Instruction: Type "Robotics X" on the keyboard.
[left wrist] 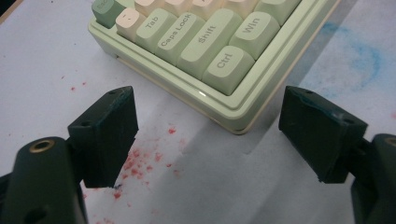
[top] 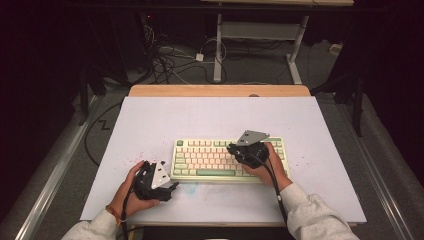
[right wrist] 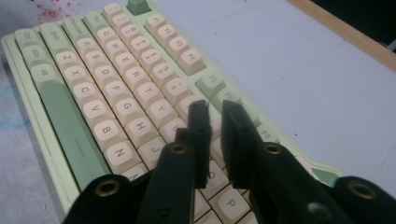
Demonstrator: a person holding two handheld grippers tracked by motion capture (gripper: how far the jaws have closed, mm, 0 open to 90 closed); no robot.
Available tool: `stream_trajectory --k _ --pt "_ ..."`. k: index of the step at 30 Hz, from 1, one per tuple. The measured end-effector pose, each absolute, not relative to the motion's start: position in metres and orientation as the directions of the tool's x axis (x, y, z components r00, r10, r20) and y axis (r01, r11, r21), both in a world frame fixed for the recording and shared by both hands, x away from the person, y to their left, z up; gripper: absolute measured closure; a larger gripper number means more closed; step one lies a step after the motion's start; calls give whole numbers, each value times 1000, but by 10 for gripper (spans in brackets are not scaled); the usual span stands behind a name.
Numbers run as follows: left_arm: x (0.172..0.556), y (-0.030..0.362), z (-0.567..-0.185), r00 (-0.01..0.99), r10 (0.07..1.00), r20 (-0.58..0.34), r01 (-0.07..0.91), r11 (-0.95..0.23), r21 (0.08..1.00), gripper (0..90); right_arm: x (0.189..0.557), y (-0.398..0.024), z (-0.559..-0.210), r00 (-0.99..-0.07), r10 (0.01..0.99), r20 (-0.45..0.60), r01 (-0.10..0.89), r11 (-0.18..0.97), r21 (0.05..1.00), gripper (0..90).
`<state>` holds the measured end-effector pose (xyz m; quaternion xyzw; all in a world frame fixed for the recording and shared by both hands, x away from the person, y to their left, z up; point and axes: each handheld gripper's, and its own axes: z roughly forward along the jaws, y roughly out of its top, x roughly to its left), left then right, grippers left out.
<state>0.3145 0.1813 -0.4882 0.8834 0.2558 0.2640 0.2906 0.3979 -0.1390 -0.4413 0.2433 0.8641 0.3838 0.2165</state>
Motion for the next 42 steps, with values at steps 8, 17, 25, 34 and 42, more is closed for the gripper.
stream_trajectory --k 8,17,25,34,42 --pt "314 182 -489 727 606 323 300 -704 644 187 392 -146 -433 -757 618 -212 225 552 803 534" --pt "314 182 -488 722 612 323 304 -700 646 187 385 -150 -429 -707 666 -238 199 510 837 245" --pt "314 185 -484 714 630 306 309 -675 670 204 373 -159 -421 -694 670 -264 158 499 852 213" --pt "312 187 -481 709 637 302 302 -662 686 223 356 -178 -416 -671 681 -294 130 498 857 217" --pt "312 188 -478 703 644 303 299 -654 696 235 342 -198 -417 -644 701 -306 121 488 865 219"
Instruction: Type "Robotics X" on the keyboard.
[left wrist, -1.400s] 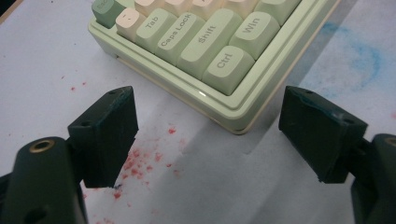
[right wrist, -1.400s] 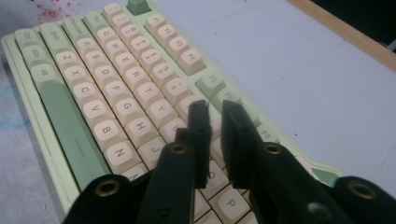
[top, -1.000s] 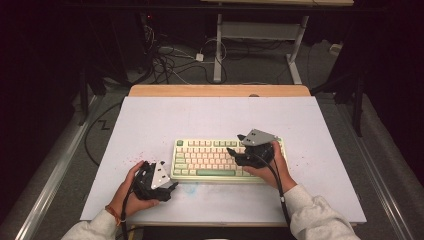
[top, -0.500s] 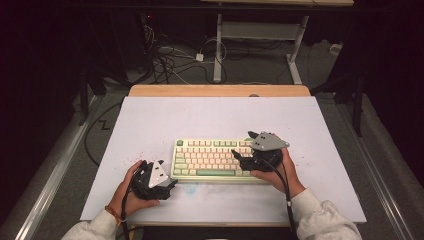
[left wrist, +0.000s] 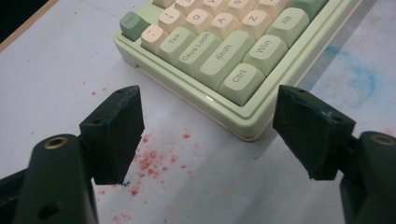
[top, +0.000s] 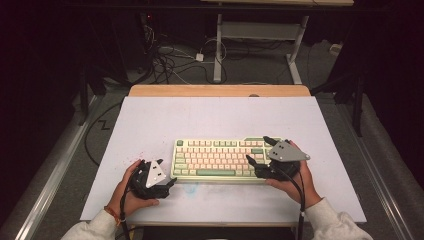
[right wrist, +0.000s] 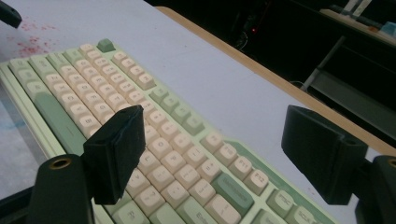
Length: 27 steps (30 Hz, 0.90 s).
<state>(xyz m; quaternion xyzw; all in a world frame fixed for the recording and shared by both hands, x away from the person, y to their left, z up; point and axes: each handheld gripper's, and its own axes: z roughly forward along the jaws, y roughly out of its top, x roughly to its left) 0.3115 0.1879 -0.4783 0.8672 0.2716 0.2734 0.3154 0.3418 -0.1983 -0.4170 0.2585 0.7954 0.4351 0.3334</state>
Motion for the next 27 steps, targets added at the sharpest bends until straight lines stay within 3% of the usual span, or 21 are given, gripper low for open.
stream_trajectory --k 9,15,20,24,27 --pt "311 190 -475 700 649 299 299 -646 703 278 327 -219 -428 -622 717 -314 135 494 859 222" --pt "310 191 -471 712 644 279 292 -633 717 362 317 -232 -437 -617 724 -310 158 499 852 223" --pt "310 192 -466 736 637 228 296 -606 738 516 309 -241 -444 -613 733 -296 178 493 852 223" --pt "311 194 -460 760 619 198 293 -599 745 688 304 -246 -449 -606 735 -304 194 508 839 223" --pt "309 192 -456 769 600 220 272 -619 737 807 301 -248 -450 -600 736 -313 201 517 832 223"
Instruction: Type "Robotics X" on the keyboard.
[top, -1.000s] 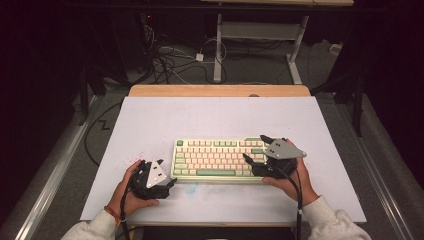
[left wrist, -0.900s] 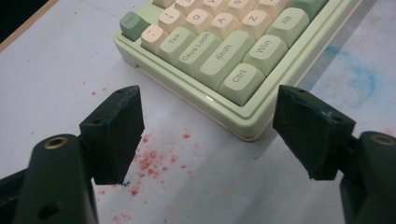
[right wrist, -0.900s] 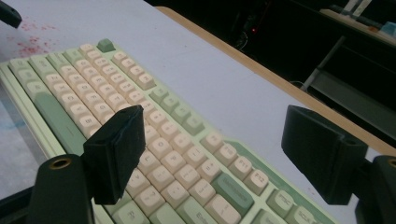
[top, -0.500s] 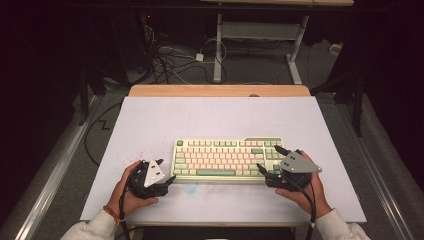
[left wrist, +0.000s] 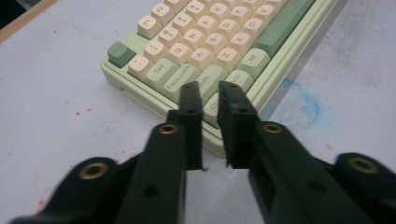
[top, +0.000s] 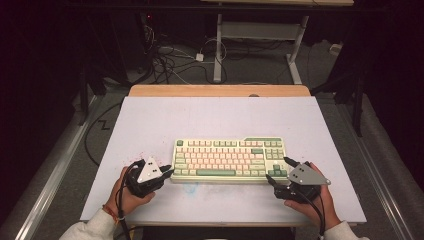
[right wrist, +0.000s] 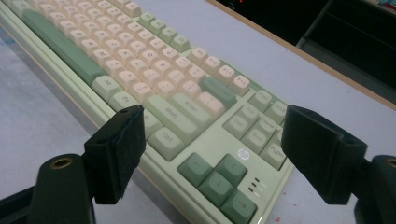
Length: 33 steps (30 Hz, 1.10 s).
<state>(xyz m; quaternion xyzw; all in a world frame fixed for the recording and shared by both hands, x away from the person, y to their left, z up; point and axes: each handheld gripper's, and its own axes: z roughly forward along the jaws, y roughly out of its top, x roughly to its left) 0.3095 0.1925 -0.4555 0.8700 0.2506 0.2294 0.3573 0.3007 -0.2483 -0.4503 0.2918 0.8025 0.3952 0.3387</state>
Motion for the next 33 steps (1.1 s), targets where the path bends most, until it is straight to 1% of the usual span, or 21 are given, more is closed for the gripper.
stream_trajectory --k 1,3,8,13,15,21,26,33 --pt "309 192 -454 768 595 237 256 -624 738 840 300 -249 -451 -603 736 -308 204 515 833 223" --pt "310 190 -451 774 594 217 263 -615 743 872 298 -250 -452 -604 734 -311 207 522 828 223" --pt "312 185 -448 783 583 214 266 -627 732 874 296 -252 -455 -602 731 -321 212 534 819 224" --pt "319 175 -445 794 578 190 283 -628 725 873 296 -254 -455 -596 737 -318 216 529 820 224" --pt "322 170 -441 807 562 179 274 -626 730 872 296 -254 -455 -595 739 -316 218 527 822 225" --pt "332 150 -435 833 522 186 237 -639 732 874 297 -251 -456 -610 724 -323 214 543 812 225" --pt "341 129 -435 860 471 196 213 -681 701 873 297 -250 -457 -613 720 -325 215 549 808 225" --pt "352 109 -444 872 445 203 216 -723 656 874 299 -249 -460 -619 714 -327 221 558 800 225"
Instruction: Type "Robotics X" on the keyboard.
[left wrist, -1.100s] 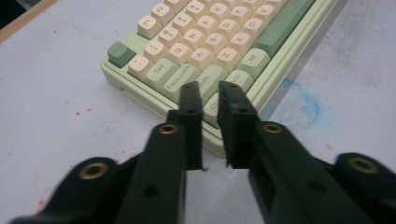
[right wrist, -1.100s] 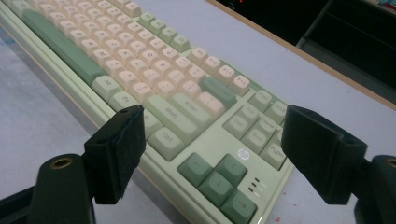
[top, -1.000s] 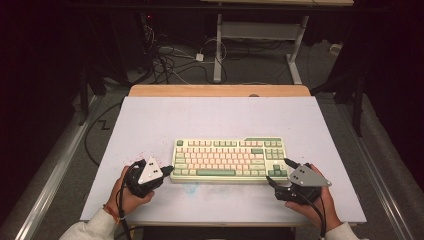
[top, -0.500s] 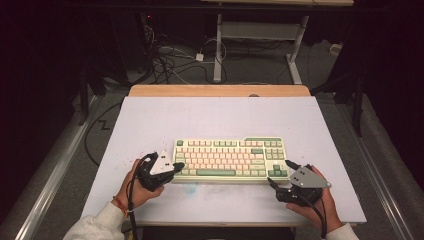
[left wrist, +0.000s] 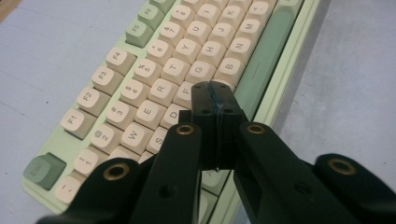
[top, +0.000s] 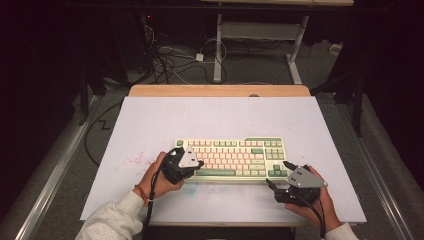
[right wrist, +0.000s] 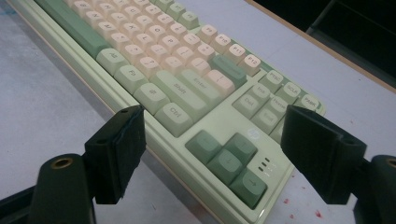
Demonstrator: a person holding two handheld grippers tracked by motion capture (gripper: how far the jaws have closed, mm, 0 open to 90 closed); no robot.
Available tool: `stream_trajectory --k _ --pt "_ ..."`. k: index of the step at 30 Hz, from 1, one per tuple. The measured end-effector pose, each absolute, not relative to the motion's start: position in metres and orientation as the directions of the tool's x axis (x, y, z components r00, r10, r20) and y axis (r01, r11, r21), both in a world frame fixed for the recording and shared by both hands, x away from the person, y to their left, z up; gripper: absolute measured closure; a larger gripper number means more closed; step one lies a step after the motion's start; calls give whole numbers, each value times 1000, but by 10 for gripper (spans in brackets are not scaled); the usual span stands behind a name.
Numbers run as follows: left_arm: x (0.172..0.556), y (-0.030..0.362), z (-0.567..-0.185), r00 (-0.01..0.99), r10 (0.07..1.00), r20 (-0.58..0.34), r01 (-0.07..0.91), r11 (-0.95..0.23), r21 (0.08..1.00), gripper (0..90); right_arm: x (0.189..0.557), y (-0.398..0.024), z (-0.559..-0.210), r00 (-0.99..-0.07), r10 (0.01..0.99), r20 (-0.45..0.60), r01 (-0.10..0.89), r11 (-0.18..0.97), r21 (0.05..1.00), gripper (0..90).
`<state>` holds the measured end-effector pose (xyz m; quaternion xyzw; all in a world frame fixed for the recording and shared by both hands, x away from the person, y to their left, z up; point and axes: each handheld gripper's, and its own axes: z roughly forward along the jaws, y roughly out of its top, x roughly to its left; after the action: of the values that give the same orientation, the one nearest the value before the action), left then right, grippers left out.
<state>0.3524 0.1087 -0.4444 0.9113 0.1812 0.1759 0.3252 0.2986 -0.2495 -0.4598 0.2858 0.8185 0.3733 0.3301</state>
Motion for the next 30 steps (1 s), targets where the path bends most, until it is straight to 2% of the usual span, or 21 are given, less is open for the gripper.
stream_trajectory --k 10,30 --pt "364 94 -453 878 437 197 232 -746 624 873 300 -249 -461 -621 710 -332 226 568 791 225" --pt "368 94 -458 877 436 202 238 -759 606 874 300 -246 -464 -636 693 -339 228 589 775 227"
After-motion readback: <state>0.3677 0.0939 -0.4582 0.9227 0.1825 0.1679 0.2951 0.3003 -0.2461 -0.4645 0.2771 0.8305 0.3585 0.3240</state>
